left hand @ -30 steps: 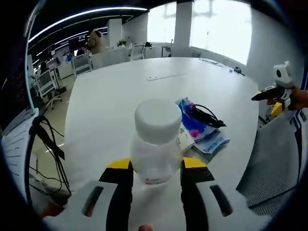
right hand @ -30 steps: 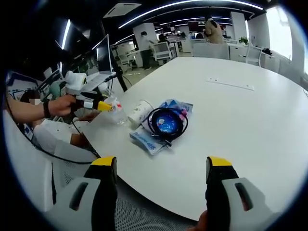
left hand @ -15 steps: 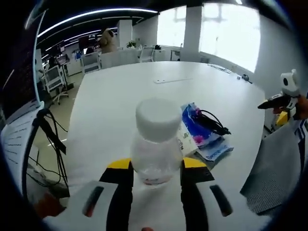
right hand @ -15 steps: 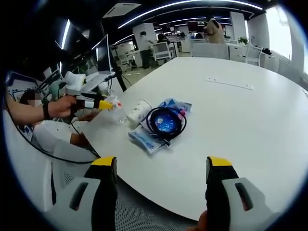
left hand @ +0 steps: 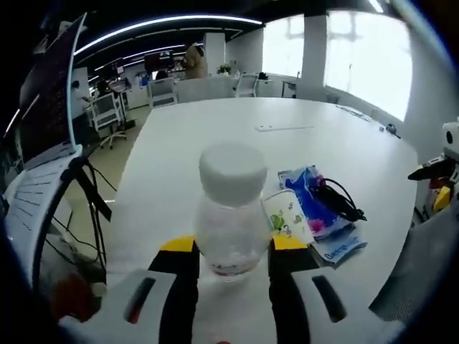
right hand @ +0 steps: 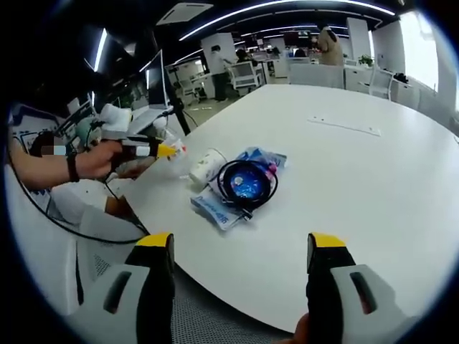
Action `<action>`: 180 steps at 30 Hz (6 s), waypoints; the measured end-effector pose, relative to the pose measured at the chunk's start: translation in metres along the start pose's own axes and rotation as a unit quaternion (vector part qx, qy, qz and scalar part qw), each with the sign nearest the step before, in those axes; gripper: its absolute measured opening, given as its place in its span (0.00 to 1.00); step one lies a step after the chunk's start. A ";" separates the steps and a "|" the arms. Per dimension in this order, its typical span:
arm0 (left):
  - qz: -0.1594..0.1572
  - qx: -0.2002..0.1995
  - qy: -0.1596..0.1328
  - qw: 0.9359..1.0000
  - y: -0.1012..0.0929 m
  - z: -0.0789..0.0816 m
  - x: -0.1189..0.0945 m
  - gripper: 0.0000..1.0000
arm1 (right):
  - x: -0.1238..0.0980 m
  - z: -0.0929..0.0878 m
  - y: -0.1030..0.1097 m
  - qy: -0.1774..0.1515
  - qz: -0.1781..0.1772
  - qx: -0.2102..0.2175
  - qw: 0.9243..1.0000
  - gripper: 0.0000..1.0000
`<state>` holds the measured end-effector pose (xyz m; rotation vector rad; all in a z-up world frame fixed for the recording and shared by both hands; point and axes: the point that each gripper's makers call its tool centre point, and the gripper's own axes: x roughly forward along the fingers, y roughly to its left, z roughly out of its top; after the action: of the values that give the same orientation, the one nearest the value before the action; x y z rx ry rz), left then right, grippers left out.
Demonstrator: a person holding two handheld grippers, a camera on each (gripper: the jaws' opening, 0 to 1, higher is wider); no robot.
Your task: Arrange the tabletop items into an orderly group along one side of the table until the central work area is clear of visible clutter.
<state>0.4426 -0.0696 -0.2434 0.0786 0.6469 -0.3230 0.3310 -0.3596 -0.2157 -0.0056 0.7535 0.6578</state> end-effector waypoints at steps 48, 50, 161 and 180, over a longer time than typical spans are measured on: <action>0.042 -0.044 0.007 0.998 0.023 0.035 0.049 0.37 | 0.006 -0.004 0.002 -0.003 0.001 0.017 1.000 0.75; 0.043 -0.045 0.008 0.998 0.023 0.035 0.049 0.37 | 0.006 -0.004 0.003 -0.002 0.002 0.016 1.000 0.75; 0.013 -0.059 -0.008 0.998 0.018 0.032 0.035 0.32 | 0.000 -0.003 0.006 -0.010 -0.014 0.015 1.000 0.75; 0.018 -0.108 0.001 0.994 0.012 0.018 0.030 0.32 | -0.002 -0.008 0.005 -0.009 -0.017 0.022 1.000 0.75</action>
<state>0.4787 -0.0696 -0.2475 -0.1164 0.6783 -0.2165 0.3223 -0.3584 -0.2191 0.0276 0.7482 0.6078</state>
